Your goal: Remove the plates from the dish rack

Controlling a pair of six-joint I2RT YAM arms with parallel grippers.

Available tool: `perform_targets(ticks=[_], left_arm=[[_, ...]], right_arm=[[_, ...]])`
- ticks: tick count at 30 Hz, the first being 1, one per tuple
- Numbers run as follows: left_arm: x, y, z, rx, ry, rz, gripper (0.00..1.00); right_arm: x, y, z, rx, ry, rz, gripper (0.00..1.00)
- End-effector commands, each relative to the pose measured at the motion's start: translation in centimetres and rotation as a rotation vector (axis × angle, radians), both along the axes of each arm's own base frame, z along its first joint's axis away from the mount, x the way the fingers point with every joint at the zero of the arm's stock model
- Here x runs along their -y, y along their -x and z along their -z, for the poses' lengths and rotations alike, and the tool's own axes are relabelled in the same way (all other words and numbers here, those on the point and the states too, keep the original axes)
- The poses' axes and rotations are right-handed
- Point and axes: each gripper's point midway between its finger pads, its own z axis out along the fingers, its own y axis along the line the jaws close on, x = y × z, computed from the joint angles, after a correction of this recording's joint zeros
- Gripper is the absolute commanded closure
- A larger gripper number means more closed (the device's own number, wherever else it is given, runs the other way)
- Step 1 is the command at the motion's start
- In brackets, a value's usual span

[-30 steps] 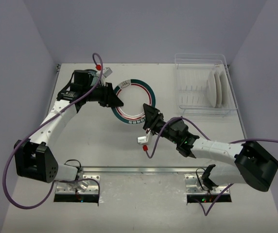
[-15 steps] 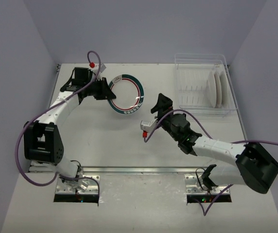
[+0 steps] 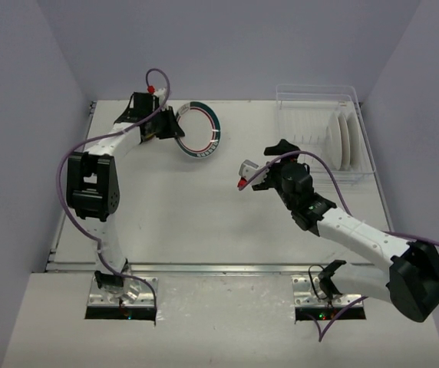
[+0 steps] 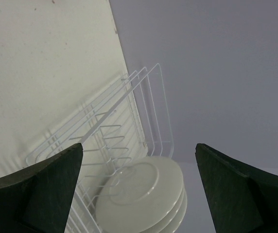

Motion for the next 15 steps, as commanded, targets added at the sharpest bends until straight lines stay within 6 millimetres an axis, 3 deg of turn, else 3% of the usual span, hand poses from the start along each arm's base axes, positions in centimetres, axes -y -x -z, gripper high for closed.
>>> perform_targets(ticks=[1,10,15], left_arm=[[0.4,-3.4,-0.9,0.069,0.031,0.009,1.00],[-0.5,-5.9,3.8,-0.012,0.011,-0.027,0.97],[-1.3,-7.8,7.3,-0.067,-0.037,-0.070,0.79]], right_arm=[[0.9,0.0,-1.9,-0.013,-0.123,0.061,0.01],[2.6,0.8,-1.1,-0.081,-0.176,0.107,0.01],[3.4,1.5,-1.0,-0.086,-0.174,0.110,0.01]])
